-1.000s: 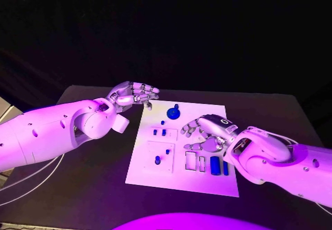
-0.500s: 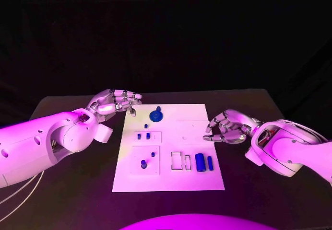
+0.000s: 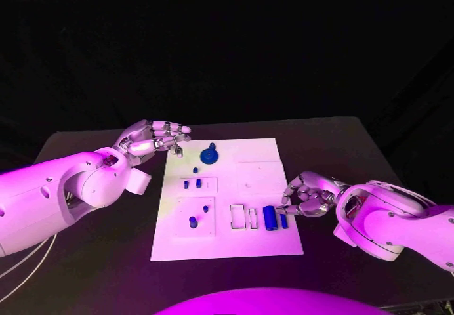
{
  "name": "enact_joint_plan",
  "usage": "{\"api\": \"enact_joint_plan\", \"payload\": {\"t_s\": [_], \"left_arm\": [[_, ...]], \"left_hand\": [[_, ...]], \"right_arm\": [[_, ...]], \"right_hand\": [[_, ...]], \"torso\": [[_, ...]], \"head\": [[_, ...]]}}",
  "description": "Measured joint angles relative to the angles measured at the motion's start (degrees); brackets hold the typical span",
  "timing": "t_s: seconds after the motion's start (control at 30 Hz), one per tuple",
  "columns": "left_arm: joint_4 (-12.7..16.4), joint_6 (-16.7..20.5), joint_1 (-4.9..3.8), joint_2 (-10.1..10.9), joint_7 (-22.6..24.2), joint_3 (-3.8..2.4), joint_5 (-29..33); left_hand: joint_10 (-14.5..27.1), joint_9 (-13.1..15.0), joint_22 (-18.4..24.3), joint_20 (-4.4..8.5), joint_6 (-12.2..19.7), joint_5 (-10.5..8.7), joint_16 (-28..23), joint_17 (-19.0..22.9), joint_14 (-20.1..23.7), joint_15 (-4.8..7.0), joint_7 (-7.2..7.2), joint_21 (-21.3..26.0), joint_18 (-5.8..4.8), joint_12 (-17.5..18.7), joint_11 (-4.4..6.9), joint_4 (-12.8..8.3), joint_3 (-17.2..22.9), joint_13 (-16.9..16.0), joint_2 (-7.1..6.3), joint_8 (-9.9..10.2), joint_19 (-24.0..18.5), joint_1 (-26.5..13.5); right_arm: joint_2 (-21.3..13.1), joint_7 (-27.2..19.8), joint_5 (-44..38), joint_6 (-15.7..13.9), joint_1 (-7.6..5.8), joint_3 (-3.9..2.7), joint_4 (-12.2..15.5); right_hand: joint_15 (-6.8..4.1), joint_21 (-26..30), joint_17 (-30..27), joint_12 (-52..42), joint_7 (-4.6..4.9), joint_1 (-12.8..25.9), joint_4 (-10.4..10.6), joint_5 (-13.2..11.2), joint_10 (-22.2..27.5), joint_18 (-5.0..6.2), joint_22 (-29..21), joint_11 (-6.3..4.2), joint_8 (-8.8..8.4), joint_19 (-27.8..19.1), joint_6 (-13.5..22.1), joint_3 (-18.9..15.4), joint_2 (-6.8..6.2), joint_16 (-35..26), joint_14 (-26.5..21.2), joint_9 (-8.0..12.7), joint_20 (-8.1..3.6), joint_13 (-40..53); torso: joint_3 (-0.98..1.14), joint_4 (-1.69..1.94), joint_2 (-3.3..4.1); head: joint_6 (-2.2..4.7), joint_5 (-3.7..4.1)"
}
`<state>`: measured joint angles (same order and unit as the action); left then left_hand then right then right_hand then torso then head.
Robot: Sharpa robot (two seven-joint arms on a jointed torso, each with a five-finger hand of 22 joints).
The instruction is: Assemble the parts on the task board
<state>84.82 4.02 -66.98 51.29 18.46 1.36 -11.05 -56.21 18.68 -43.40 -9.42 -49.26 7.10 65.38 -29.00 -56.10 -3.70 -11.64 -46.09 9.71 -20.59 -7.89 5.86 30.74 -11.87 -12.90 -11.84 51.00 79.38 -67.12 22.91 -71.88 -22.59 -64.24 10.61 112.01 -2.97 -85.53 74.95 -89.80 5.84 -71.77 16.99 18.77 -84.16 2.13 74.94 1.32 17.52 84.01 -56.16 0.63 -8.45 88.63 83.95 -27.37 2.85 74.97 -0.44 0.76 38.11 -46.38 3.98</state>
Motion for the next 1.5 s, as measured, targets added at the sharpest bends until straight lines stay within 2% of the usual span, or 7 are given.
{"api": "enact_joint_plan", "payload": {"t_s": [0.27,0.37,0.87,1.03,1.13,1.43,1.5], "left_arm": [[0.01,-0.01,0.01,0.11,0.0,0.0,0.06],[0.01,-0.01,0.01,0.16,0.0,0.0,0.08],[-0.03,-0.05,0.02,0.39,-0.05,0.0,0.19],[0.0,-0.07,0.02,0.41,-0.05,0.0,0.23],[0.01,-0.09,0.02,0.44,-0.07,0.0,0.24],[0.06,-0.16,0.03,0.54,-0.11,0.01,0.27],[0.06,-0.18,0.03,0.58,-0.12,0.01,0.28]], "left_hand": [[0.0,0.0,0.0,0.0,0.0,0.0,0.0,0.0,0.0,0.0,0.0,0.0,0.0,0.0,0.0,0.0,0.0,0.0,0.0,0.0,0.0,0.0],[0.0,0.0,0.0,0.0,0.0,0.0,0.0,0.0,0.0,0.0,0.0,0.0,0.0,0.0,0.0,0.0,0.0,0.01,0.0,0.0,0.0,0.0],[0.0,0.0,0.09,0.0,0.0,0.0,0.0,0.05,0.0,0.0,0.0,0.0,0.0,0.0,0.0,0.16,-0.16,0.01,0.0,0.0,0.0,0.0],[0.21,0.01,0.09,0.0,0.0,0.0,0.0,0.05,0.0,0.0,0.0,0.24,0.0,0.0,-0.21,0.16,-0.16,0.01,0.0,0.0,0.0,0.0],[0.21,0.01,0.09,0.0,0.0,0.0,0.0,0.04,0.0,0.0,0.0,0.24,0.0,0.0,-0.21,0.16,-0.16,0.01,0.0,0.0,0.0,0.0],[0.21,0.01,0.09,0.0,0.0,0.0,0.0,0.04,0.0,0.0,0.0,0.24,0.0,0.0,-0.21,0.16,-0.16,0.01,0.0,0.0,0.0,0.0],[0.21,0.01,0.14,0.0,0.0,0.0,0.0,0.04,0.0,0.0,0.0,0.24,0.0,0.0,-0.21,0.16,-0.16,0.01,0.0,0.0,0.0,0.0]], "right_arm": [[1.89,2.21,-3.31,-0.22,1.07,0.04,0.19],[2.34,2.67,-4.1,-0.24,1.21,0.03,0.09],[4.57,4.1,-6.04,1.04,2.48,0.03,-1.5],[5.86,4.52,-6.57,1.49,2.79,0.02,-1.86],[6.51,5.07,-6.98,1.74,3.2,0.01,-2.28],[8.61,7.06,-8.57,2.44,4.08,-0.33,-3.76],[9.03,7.37,-9.02,2.46,4.21,-0.44,-3.93]], "right_hand": [[0.0,-0.35,-0.01,0.0,0.0,0.0,0.0,0.0,0.0,0.0,-0.01,0.0,0.21,0.0,0.0,0.0,0.0,0.0,0.0,-0.08,0.01,0.0],[0.0,-0.48,-0.01,0.01,0.0,0.54,-0.16,0.0,0.01,-0.87,-0.01,0.01,0.26,0.0,0.0,-0.16,-0.06,0.0,0.0,-0.15,0.01,0.0],[0.0,-1.3,-0.02,0.01,-0.36,4.23,0.01,0.0,0.01,-0.87,-0.02,0.01,1.33,-0.01,-0.37,-0.96,0.46,0.19,-0.01,-0.54,0.02,-0.02],[0.0,-1.33,-0.02,0.01,-0.36,5.84,0.03,0.0,0.21,-0.87,-0.02,-0.19,1.89,-0.01,-0.37,-1.94,0.23,0.19,-0.01,-0.7,0.02,-0.02],[0.0,-1.33,-0.02,0.01,-0.56,7.17,0.02,0.0,0.21,-0.87,-0.03,-0.19,2.22,-0.01,-0.57,-3.68,0.7,0.19,-0.01,-0.84,0.02,-0.02],[0.0,-1.33,-0.03,0.01,-0.77,7.28,-0.02,0.0,0.2,-0.86,-0.03,-0.2,3.23,-0.01,-0.85,-4.76,0.85,0.19,-0.01,-1.44,0.02,-0.03],[0.0,-1.36,-0.03,0.01,-0.68,5.84,-0.23,0.0,0.0,-0.86,-0.03,-0.4,3.35,-0.01,-1.09,-4.98,1.33,0.19,-0.01,-1.6,0.02,-0.03]], "torso": [[-0.04,-0.03,-0.03],[-0.06,-0.01,-0.04],[-0.08,-0.01,-0.05],[-0.07,0.0,-0.03],[-0.08,0.03,-0.02],[-0.11,0.01,-0.04],[-0.11,0.01,-0.05]], "head": [[-0.29,-0.35],[-0.35,-0.38],[-0.66,-0.71],[-0.79,-0.81],[-0.92,-0.88],[-1.14,-1.13],[-1.18,-1.18]]}}
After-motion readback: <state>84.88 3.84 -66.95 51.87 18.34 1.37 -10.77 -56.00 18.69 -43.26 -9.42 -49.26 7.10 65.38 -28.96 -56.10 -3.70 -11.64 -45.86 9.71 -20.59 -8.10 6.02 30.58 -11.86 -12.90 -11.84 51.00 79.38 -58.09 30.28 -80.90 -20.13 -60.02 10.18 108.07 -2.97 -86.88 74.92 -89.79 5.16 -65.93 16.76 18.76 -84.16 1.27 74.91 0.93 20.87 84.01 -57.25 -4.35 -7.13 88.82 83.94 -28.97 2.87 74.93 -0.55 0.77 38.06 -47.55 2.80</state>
